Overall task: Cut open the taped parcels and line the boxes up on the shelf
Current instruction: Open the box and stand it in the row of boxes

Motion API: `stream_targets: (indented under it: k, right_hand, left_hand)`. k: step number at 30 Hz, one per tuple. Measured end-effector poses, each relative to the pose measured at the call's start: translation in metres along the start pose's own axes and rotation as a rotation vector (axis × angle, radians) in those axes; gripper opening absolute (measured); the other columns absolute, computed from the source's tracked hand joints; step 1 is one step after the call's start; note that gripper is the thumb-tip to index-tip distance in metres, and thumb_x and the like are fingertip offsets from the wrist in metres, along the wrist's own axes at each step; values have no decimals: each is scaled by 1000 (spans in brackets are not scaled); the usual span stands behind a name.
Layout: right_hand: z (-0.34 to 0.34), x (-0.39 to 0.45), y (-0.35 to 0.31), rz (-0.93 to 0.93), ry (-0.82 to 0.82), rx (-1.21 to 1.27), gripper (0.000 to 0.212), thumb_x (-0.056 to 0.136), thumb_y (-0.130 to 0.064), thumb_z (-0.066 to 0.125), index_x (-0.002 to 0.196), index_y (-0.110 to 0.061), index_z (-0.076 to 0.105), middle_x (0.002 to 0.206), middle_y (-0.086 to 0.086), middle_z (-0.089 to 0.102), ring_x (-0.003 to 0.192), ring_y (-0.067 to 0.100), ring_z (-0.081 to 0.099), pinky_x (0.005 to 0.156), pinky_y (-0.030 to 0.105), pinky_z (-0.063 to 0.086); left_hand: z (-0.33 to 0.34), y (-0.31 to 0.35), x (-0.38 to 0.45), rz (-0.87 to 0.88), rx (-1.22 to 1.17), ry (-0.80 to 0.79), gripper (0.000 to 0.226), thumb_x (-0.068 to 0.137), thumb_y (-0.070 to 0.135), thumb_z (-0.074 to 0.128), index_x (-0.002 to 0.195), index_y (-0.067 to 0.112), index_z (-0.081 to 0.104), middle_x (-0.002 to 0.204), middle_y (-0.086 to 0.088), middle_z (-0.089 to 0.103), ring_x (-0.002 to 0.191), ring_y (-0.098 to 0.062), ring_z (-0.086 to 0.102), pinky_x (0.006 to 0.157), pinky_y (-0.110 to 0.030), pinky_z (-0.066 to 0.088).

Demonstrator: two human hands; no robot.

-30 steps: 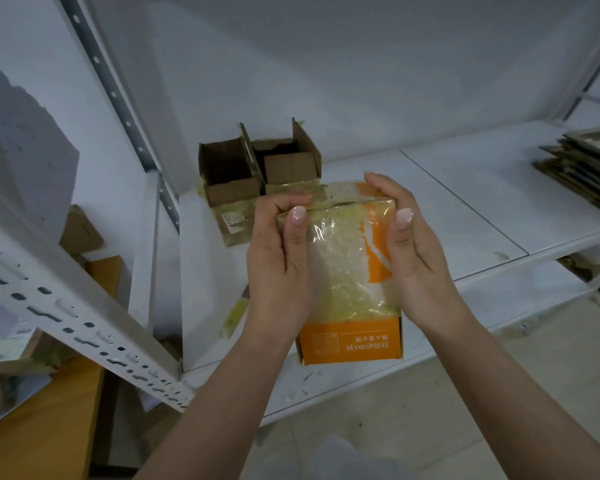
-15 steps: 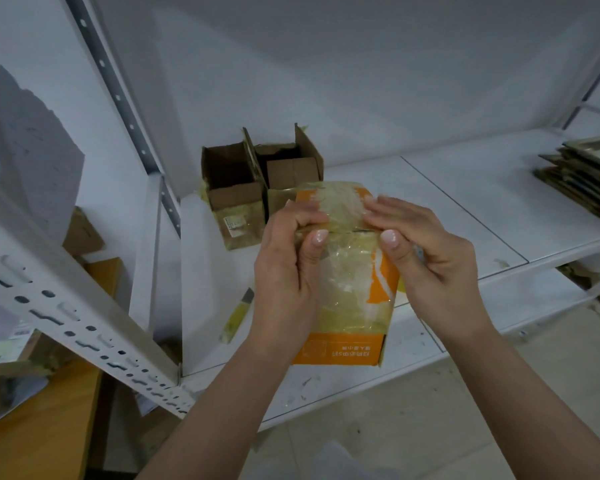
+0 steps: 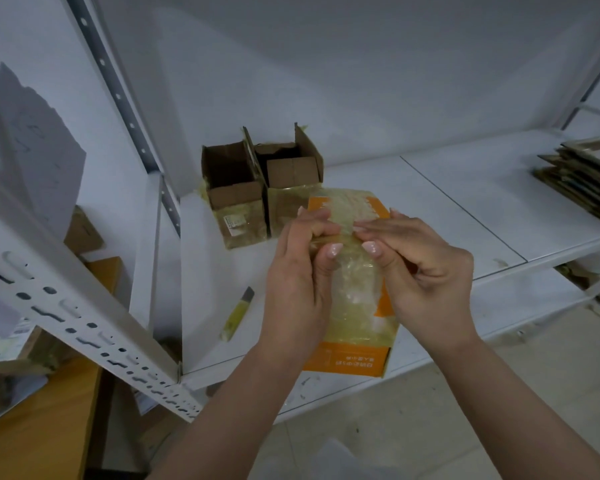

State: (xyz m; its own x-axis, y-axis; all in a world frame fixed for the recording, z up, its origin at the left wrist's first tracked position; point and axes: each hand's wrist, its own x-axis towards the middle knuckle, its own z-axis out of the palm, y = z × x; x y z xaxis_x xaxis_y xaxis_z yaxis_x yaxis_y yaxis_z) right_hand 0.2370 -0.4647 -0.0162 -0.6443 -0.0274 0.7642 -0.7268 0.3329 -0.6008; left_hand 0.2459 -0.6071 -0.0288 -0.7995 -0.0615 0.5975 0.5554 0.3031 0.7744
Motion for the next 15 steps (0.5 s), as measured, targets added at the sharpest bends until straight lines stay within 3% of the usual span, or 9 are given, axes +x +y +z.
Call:
stream_targets:
  k: [2,6,10,12,15]
  right_hand:
    - [-1,0,0,5,-11,7,21,89,-17,64,102,-3,72,103,4,72,105,13,68,105,32,43]
    - [3,1,-2,-39,30,13,20,87,-14,70,102,-1,72,101,8,72,101,22,67,93,29,49]
    - [10,-1,-4,-55,128,-86,16,85,-9,70,98,0,73,99,6,72,99,20,68,96,28,46]
    - [9,-3,-5,-30,64,-54,17,89,-12,68,103,-3,72,105,5,72,105,18,66,96,30,48]
    - [-10,2,-3,54,-179,122,39,89,-34,66,117,-7,65,121,7,66,119,22,60,99,39,48]
  left_hand:
    - [0,0,1,16,-9,-7,32,99,45,34,111,21,51,132,-10,56,132,-26,48,104,-29,43]
    - [-1,0,7,39,-10,-52,48,96,49,31,121,15,51,134,-11,54,129,-23,50,100,-25,44]
    - [3,0,13,-15,9,-41,53,97,51,26,131,19,50,121,8,58,107,2,56,81,-7,42]
    - [3,-1,16,-76,21,24,48,99,55,28,117,23,58,96,15,63,83,1,61,66,-11,45]
    - [-10,-13,26,-108,33,49,38,101,44,32,102,24,64,90,18,66,82,3,62,66,-12,45]
